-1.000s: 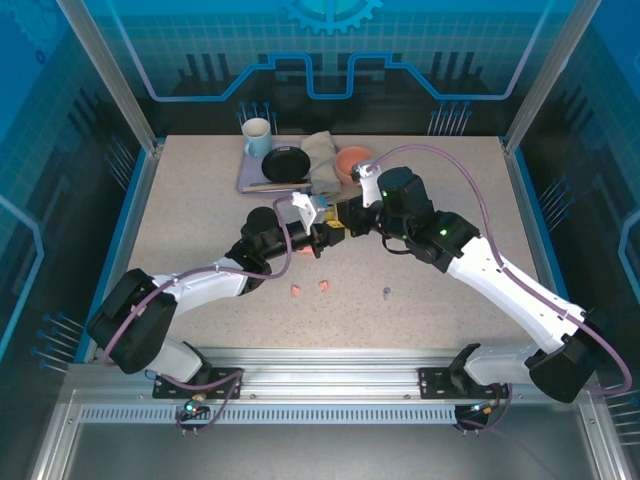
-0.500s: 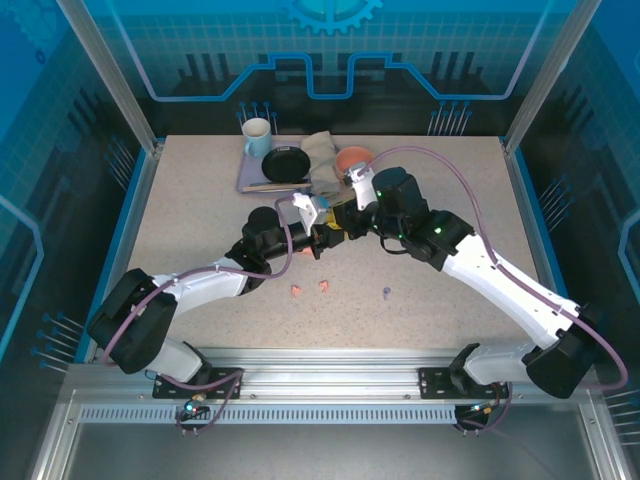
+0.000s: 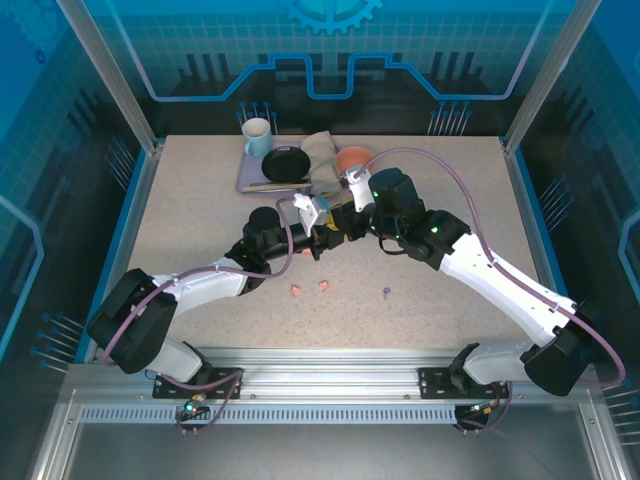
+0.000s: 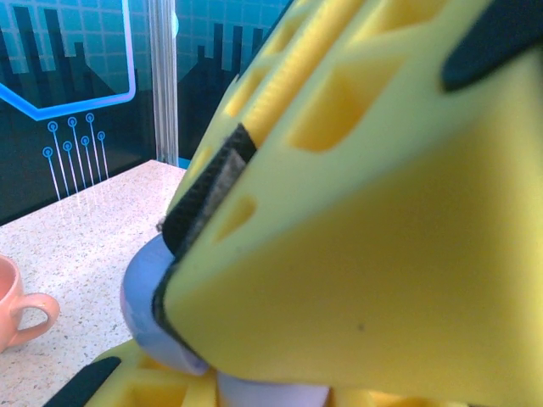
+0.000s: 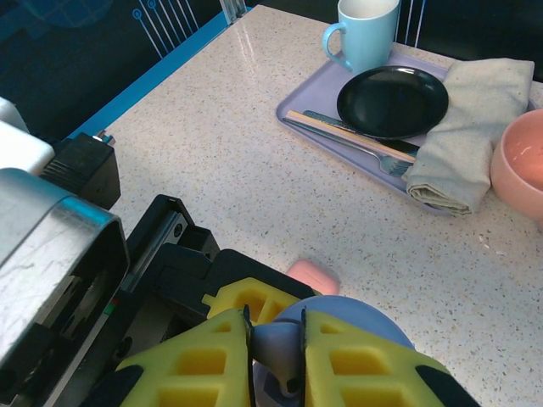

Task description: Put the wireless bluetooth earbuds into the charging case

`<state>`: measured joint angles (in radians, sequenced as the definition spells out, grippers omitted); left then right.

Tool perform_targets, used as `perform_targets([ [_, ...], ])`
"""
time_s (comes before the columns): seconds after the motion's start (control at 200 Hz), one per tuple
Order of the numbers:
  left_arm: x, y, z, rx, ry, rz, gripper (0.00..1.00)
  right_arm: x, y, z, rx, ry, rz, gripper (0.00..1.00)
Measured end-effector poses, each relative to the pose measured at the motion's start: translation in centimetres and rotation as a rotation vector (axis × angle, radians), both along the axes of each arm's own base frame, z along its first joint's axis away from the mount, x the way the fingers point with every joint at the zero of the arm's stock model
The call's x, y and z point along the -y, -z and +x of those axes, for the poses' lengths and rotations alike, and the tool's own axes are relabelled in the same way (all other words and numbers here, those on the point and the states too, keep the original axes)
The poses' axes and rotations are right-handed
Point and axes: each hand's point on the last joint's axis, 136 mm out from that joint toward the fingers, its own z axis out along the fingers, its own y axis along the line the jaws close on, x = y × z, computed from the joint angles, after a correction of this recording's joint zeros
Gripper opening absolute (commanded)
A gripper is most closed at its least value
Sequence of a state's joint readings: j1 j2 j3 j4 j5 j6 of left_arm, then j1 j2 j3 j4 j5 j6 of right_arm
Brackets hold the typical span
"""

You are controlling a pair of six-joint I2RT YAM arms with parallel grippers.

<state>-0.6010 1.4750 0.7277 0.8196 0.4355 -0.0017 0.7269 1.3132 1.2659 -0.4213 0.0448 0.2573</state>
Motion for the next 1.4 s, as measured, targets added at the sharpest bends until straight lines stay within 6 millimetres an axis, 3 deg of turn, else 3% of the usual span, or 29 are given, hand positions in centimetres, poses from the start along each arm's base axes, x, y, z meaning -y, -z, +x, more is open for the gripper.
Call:
perform_targets([
  [0.41, 0.0, -0.5, -0.1, 0.020, 0.006, -0.013, 0.00, 1.2, -0.5, -0.2, -0.009, 0.016, 0.006, 0.13],
  [0.795, 0.0, -0.9, -0.1, 0.035, 0.008, -0.024, 0.00, 1.2, -0.2, -0.6, -0.035, -0.009, 0.011, 0.14],
  [0.865, 0.1, -0.9, -0.2, 0.036, 0.008, -0.024, 0.00, 1.2, -0.2, -0.7, -0.036, -0.012, 0.012, 0.19],
  [1.0, 0.1, -1.0, -0.2, 0.037, 0.011, -0.025, 0.00, 1.1, 0.0, -0.8, -0.042, -0.018, 0.007, 0.38],
  [1.266, 0.1, -1.0, -0.2, 0.037, 0.010, -0.025, 0.00, 2.4, 0.0, -0.2, -0.085, 0.038, 0.025, 0.57],
  [1.401, 0.1, -1.0, -0.2, 0.038, 0.010, -0.026, 0.00, 3.6, -1.3, 0.1, -0.102, 0.079, 0.083, 0.64],
])
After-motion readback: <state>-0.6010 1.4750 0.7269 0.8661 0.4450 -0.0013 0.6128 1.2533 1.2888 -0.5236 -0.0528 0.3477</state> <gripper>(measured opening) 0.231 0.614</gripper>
